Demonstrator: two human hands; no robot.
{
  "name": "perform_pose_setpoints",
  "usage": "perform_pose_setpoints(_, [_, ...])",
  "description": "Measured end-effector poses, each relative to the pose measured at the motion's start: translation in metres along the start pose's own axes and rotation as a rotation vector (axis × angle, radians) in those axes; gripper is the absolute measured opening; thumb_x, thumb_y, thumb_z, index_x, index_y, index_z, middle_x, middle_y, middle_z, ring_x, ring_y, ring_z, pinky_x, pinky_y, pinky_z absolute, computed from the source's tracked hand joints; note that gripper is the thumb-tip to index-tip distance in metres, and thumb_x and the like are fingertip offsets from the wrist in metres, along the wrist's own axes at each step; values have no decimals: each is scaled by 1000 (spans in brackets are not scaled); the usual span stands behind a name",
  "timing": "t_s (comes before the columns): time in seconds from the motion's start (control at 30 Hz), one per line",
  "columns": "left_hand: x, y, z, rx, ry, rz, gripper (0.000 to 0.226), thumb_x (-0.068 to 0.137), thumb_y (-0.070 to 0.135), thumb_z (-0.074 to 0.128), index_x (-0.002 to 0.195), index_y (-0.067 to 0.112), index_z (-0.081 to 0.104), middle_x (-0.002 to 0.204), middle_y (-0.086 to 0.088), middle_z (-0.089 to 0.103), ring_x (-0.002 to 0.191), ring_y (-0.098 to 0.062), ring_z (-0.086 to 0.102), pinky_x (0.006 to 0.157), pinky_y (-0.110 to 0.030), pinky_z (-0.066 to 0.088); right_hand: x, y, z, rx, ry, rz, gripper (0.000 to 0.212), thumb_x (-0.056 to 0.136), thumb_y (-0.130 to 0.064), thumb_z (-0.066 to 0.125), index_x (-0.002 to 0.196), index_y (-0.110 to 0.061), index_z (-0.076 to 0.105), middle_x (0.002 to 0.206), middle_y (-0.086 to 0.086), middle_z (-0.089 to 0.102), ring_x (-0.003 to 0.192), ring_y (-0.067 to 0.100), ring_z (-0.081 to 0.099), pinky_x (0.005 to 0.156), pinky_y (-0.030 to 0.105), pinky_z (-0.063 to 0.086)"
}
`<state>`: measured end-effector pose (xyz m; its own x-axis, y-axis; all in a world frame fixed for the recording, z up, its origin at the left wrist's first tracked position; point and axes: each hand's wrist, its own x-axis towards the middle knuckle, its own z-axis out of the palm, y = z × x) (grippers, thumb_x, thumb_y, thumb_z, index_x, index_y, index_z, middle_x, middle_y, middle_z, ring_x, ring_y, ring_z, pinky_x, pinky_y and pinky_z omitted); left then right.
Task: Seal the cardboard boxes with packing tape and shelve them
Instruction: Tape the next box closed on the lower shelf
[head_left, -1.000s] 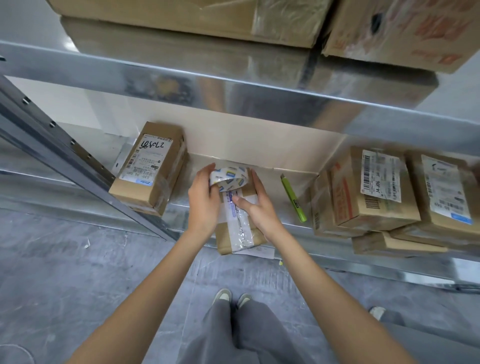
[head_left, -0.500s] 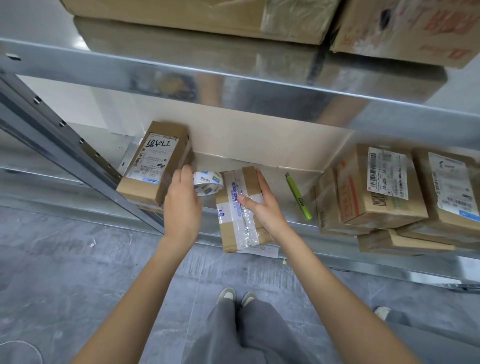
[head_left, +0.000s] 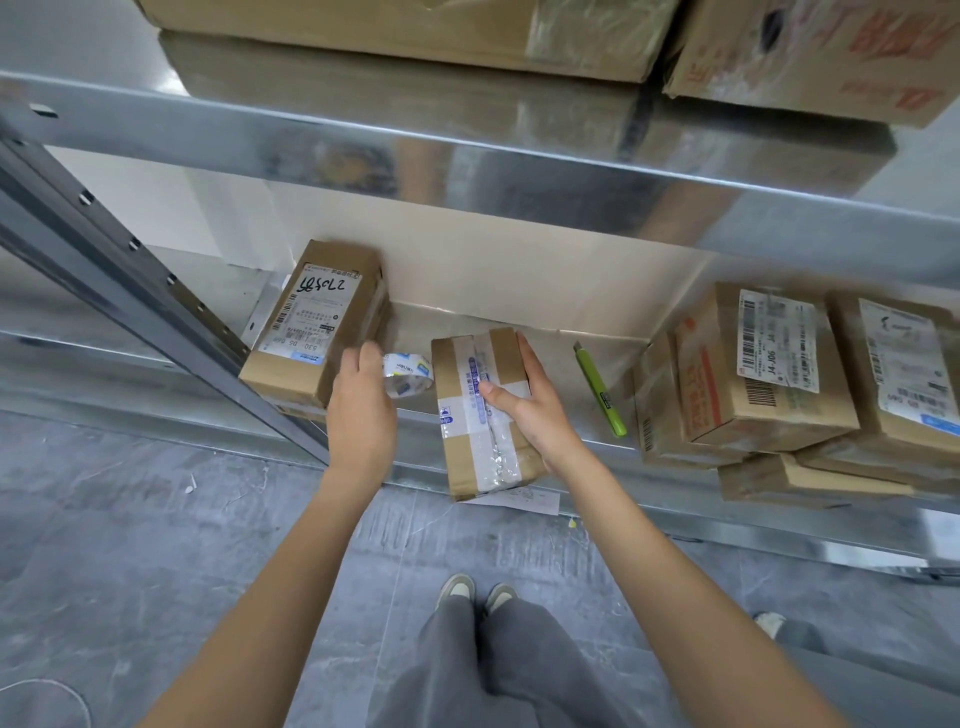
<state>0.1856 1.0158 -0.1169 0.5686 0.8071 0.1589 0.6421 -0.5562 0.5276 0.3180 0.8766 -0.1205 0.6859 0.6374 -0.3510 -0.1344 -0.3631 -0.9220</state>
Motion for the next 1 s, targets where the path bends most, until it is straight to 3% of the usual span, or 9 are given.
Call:
perform_pose_setpoints(0.17, [-5, -10, 23, -256, -3, -213, 29, 92, -13, 39, 115, 0, 49, 109, -17, 53, 92, -25, 51, 77, -36, 43, -2, 0, 0, -8, -11, 2, 83, 90, -29, 68, 155, -33, 16, 159, -15, 21, 143, 3, 21, 105, 15, 20])
perform_pose_setpoints(0.27, [3, -5, 31, -858, 2, -606, 35, 100, 2, 46, 134, 8, 39, 127, -9, 52, 113, -23, 55, 90, -33, 49, -7, -2, 1, -62, 15, -33, 85, 92, -34, 64, 156, -30, 8, 161, -13, 13, 142, 1, 15, 114, 21, 16])
perform_pose_setpoints(0.37, [3, -2, 49, -1318, -235, -961, 35, 99, 13, 54, 132, 5, 47, 129, -16, 61, 115, -29, 62, 98, -38, 51, -8, 3, 1, -474, 65, -159, 83, 95, -48, 52, 156, -23, 0, 163, -7, 3, 148, 6, 5, 122, 41, 8])
perform_pose_setpoints(0.47, [-7, 11, 59, -1258, -427, -935, 36, 98, 27, 56, 127, 6, 59, 117, -15, 69, 103, -28, 69, 90, -40, 55, -12, 4, 2, -860, 101, -201, 81, 96, -60, 32, 155, -19, -7, 163, -4, -8, 149, 9, -9, 121, 50, -2])
perform_pose_setpoints(0.6, [-10, 18, 62, -1277, -478, -895, 38, 99, 38, 52, 123, 11, 64, 112, -14, 72, 105, -31, 68, 90, -45, 56, -18, -8, 12, -973, 143, -86, 109, 80, -84, 23, 153, -11, -13, 160, 2, -23, 147, 12, -21, 117, 56, -12])
perform_pose_setpoints(0.73, [-8, 17, 66, -1284, -454, -927, 48, 93, 43, 61, 130, 13, 59, 119, -11, 69, 109, -26, 67, 90, -42, 56, -16, -21, 32, -1052, 139, 16, 128, 71, -90, 33, 151, -2, -14, 159, 11, -24, 146, 20, -26, 114, 62, -11])
perform_pose_setpoints(0.87, [-8, 24, 64, -1369, -404, -942, 47, 95, 32, 61, 132, 4, 54, 104, -11, 71, 79, -19, 71, 63, -26, 57, -16, -26, 46, -1072, 100, -44, 98, 90, -66, 35, 153, -5, -9, 161, 11, -18, 148, 21, -21, 112, 66, -8])
perform_pose_setpoints(0.97, [-7, 33, 55, -1376, -399, -920, 27, 94, 28, 63, 110, 5, 61, 74, -1, 72, 57, -10, 67, 50, -19, 51, -16, -28, 43, -1054, 76, -138, 71, 100, -36, 32, 155, -11, -4, 163, 3, -11, 149, 19, -16, 112, 68, 1])
perform_pose_setpoints(1.0, [-7, 37, 49, -1373, -382, -895, 21, 93, 25, 64, 105, 8, 62, 77, -2, 74, 60, -9, 68, 52, -18, 51, -17, -28, 41, -1011, 67, -162, 67, 100, -31, 31, 155, -15, -4, 163, 0, -10, 149, 19, -15, 112, 68, 4])
